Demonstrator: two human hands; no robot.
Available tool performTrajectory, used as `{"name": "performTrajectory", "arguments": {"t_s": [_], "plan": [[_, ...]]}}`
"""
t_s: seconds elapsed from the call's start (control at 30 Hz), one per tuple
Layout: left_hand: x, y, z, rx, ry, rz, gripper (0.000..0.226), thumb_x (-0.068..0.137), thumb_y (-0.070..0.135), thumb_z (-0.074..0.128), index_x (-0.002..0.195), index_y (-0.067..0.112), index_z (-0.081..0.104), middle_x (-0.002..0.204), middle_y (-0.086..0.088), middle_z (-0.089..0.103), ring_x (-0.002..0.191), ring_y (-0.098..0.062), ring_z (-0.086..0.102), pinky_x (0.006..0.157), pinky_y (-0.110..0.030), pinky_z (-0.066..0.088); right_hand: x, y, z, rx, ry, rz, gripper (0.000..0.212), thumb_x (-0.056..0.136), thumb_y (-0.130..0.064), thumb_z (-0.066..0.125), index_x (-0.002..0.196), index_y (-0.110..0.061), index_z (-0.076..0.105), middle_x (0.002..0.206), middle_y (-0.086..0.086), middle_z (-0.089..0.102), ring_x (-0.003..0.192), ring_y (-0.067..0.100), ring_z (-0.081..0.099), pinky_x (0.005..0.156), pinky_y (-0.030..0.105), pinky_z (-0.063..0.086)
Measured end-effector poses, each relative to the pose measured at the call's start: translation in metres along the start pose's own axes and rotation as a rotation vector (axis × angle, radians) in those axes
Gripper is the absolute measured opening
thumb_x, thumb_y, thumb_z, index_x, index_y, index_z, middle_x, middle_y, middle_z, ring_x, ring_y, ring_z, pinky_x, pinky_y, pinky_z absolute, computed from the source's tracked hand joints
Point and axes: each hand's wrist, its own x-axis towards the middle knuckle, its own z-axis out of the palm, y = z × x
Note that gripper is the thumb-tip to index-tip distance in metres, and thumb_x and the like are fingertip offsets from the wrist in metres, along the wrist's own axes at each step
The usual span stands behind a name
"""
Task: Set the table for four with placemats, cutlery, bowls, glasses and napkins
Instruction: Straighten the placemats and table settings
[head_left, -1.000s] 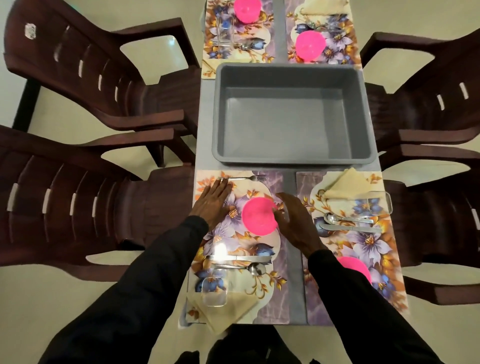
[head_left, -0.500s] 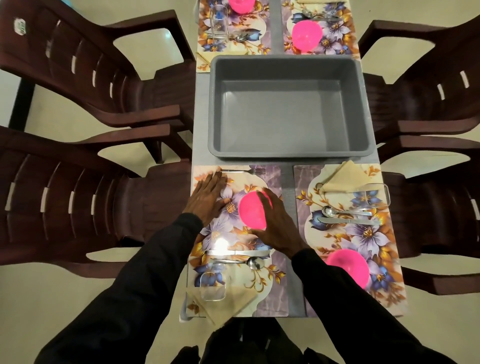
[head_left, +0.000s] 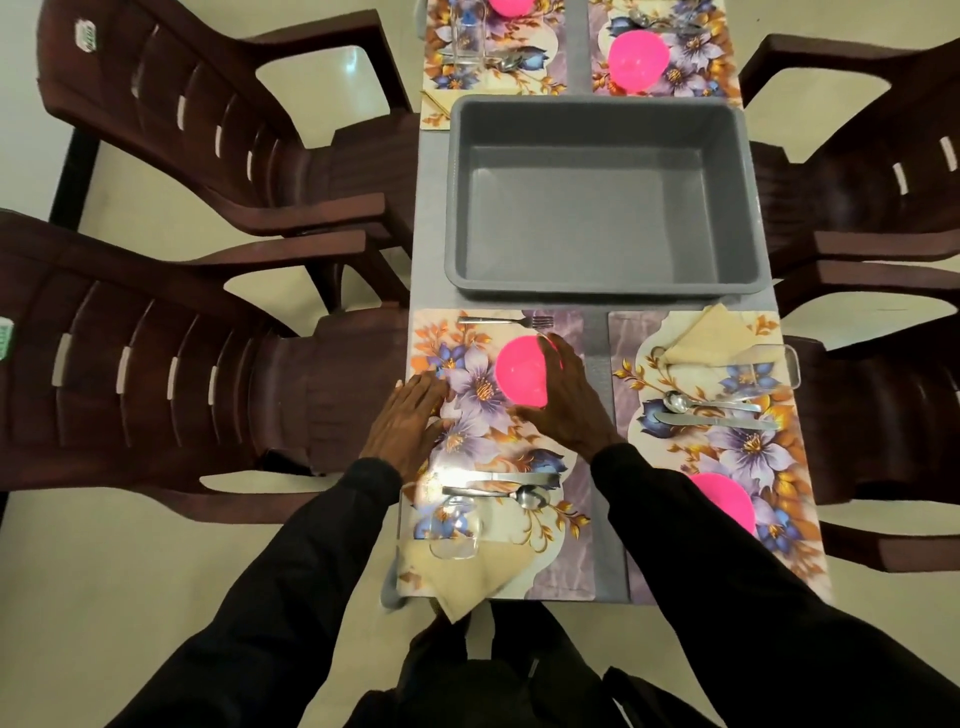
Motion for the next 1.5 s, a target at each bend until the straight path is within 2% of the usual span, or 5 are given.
{"name": "performTrajectory", "arguments": {"t_s": [0.17, 0.3, 0.43, 0.93, 1.5], "plan": [[-0.014, 0.001, 0.001, -0.095, -0.013, -0.015, 0.061, 0.102, 0.037, 0.055, 0.155, 0.013, 0.037, 0.16, -0.009, 0.039, 0.15, -0.026, 0.032, 0.125, -0.042, 0.022, -0.023, -0.007, -0.002, 0.082, 0.105, 0.069, 0.122, 0.074, -0.055, 0.085, 0.159, -0.007, 0.011, 0.165, 0.016, 0.019, 0.153, 0.033, 0.02, 0.118, 0.055, 0.032], [-0.03, -0.003, 0.003, -0.076, -0.005, 0.03, 0.058, 0.099, 0.035, 0.05, 0.15, 0.007, 0.046, 0.152, -0.014, 0.049, 0.142, -0.031, 0.044, 0.121, -0.04, 0.026, -0.075, -0.007, 0.005, 0.103, 0.221, 0.13, 0.065, 0.096, -0.028, 0.069, 0.15, -0.012, 0.038, 0.152, 0.011, 0.043, 0.141, 0.027, 0.041, 0.116, 0.044, 0.039], [-0.045, -0.004, 0.007, -0.072, 0.013, 0.106, 0.047, 0.098, 0.026, 0.055, 0.141, 0.007, 0.056, 0.143, -0.015, 0.058, 0.135, -0.034, 0.053, 0.117, -0.044, 0.035, -0.115, 0.003, 0.021, 0.053, 0.125, 0.144, 0.023, 0.095, -0.007, 0.064, 0.115, -0.017, 0.068, 0.117, 0.009, 0.067, 0.111, 0.028, 0.061, 0.091, 0.032, 0.048], [-0.063, 0.003, 0.019, -0.07, 0.015, 0.053, 0.043, 0.085, 0.013, 0.081, 0.126, 0.012, 0.07, 0.14, -0.01, 0.062, 0.134, -0.031, 0.055, 0.107, -0.046, 0.048, -0.123, 0.0, 0.04, -0.146, 0.024, -0.005, 0.005, 0.089, -0.007, 0.071, 0.092, -0.008, 0.075, 0.103, 0.01, 0.064, 0.095, 0.024, 0.06, 0.072, 0.023, 0.041], [-0.033, 0.006, 0.021, -0.067, 0.0, -0.071, 0.03, 0.103, 0.021, 0.057, 0.128, 0.016, 0.07, 0.148, -0.005, 0.055, 0.14, -0.028, 0.047, 0.11, -0.042, 0.043, -0.092, 0.012, 0.036, -0.15, 0.085, 0.02, 0.019, 0.084, -0.02, 0.081, 0.097, -0.009, 0.075, 0.105, 0.009, 0.064, 0.102, 0.024, 0.056, 0.08, 0.036, 0.055]]}}
